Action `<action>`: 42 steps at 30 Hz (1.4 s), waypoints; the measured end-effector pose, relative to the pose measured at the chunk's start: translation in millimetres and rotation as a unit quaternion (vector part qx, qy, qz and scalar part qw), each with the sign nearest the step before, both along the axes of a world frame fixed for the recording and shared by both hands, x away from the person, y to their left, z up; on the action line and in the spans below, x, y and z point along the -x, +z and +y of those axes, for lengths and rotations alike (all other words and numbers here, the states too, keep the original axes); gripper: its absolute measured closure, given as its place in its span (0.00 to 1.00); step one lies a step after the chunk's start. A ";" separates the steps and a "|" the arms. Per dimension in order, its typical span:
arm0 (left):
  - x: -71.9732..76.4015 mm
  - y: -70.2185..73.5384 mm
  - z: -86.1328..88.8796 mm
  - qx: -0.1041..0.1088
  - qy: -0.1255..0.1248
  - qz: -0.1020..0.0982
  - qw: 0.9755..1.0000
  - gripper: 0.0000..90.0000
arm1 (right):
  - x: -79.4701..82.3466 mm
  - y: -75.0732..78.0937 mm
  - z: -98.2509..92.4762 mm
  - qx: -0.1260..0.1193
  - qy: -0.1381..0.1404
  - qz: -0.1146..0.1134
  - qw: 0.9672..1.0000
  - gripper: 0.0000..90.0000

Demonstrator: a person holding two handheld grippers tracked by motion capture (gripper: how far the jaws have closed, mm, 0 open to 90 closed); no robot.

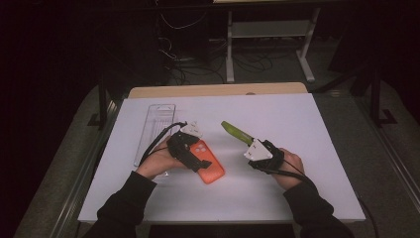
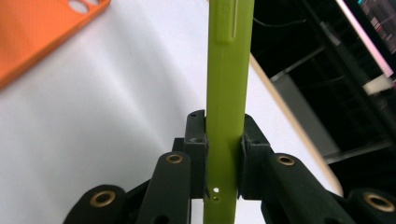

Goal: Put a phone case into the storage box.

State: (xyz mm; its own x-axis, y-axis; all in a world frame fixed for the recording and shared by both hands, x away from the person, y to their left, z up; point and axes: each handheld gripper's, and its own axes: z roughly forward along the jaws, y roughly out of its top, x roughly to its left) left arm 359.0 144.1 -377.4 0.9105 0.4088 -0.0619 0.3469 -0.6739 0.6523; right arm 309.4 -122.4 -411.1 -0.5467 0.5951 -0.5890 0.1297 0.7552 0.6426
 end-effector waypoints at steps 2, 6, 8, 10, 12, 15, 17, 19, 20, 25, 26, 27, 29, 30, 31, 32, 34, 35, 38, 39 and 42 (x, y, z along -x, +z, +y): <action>-0.2 -0.5 0.2 0.001 0.002 0.000 1.000 0.00 | -2.5 0.8 -2.3 -0.028 -0.005 0.018 0.999 0.84; 0.4 -0.1 0.0 0.002 0.002 0.000 1.000 0.00 | -6.6 2.3 -6.3 -0.079 -0.016 0.054 0.995 0.84; 0.4 0.2 -0.1 -0.001 0.002 -0.001 1.000 0.00 | -8.3 3.4 -8.7 -0.106 -0.023 0.073 0.991 0.84; 0.5 0.6 -0.2 -0.002 0.002 -0.001 1.000 0.00 | -9.6 4.5 -11.1 -0.128 -0.028 0.086 0.988 0.84; 0.3 0.2 -0.4 -0.001 0.003 -0.001 1.000 0.00 | -11.9 5.7 -15.4 -0.153 -0.033 0.103 0.982 0.84; 0.1 -0.3 -0.6 0.000 0.002 -0.003 1.000 0.00 | -15.9 6.7 -22.0 -0.187 -0.040 0.122 0.974 0.84; 0.2 -0.1 -0.7 0.001 0.005 -0.004 1.000 0.00 | -18.5 6.6 -25.8 -0.207 -0.044 0.134 0.968 0.84; 0.1 0.8 -0.3 0.002 0.007 -0.003 1.000 0.00 | -19.9 6.9 -29.3 -0.231 -0.056 0.152 0.960 0.84; 0.3 1.0 -0.2 0.002 0.009 -0.002 1.000 0.00 | -20.7 7.1 -31.1 -0.248 -0.063 0.161 0.953 0.84; -1.4 0.5 1.0 -0.001 0.015 -0.006 1.000 0.00 | -22.5 6.4 -37.7 -0.282 -0.074 0.178 0.940 0.84; -1.8 0.5 1.1 -0.002 0.016 -0.007 1.000 0.00 | -22.2 6.3 -38.5 -0.286 -0.076 0.183 0.938 0.84; -2.1 0.1 1.0 -0.001 0.019 -0.007 1.000 0.00 | -22.6 6.2 -39.0 -0.288 -0.076 0.181 0.937 0.84; -2.8 0.3 1.1 0.001 0.024 -0.005 1.000 0.00 | -23.2 6.4 -40.6 -0.291 -0.079 0.182 0.936 0.84; -2.8 0.4 0.7 0.006 0.027 -0.006 1.000 0.00 | -22.9 6.9 -41.1 -0.295 -0.080 0.183 0.934 0.84; -2.2 -0.1 -0.1 0.014 0.033 -0.003 0.999 0.00 | -23.1 7.0 -42.0 -0.300 -0.080 0.184 0.933 0.84; -3.8 0.8 1.5 0.005 0.025 -0.004 1.000 0.00 | -22.9 7.2 -42.0 -0.301 -0.081 0.185 0.932 0.84; -4.4 1.2 1.5 0.012 0.027 -0.002 1.000 0.00 | -22.6 7.2 -42.1 -0.301 -0.080 0.186 0.932 0.84; -4.3 1.7 1.0 0.019 0.032 0.002 0.999 0.00 | -22.5 7.3 -42.5 -0.299 -0.078 0.186 0.933 0.84; -5.7 2.5 -1.4 0.038 0.038 -0.001 0.999 0.00 | -22.2 8.0 -42.3 -0.303 -0.076 0.185 0.932 0.84; -4.9 2.4 -2.7 0.045 0.045 0.004 0.998 0.00 | -21.9 8.1 -42.0 -0.302 -0.075 0.185 0.932 0.84; -6.8 3.8 -4.9 0.057 0.052 0.005 0.997 0.00 | -21.2 8.3 -41.6 -0.303 -0.074 0.188 0.931 0.84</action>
State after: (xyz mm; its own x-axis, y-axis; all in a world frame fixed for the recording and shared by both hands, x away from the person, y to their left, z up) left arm 365.8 139.2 -373.5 0.8632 0.4899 -0.1220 0.4170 -0.5556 0.7194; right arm 330.5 -164.0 -402.8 -0.5316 0.8415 0.0960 0.5052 0.2241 0.8334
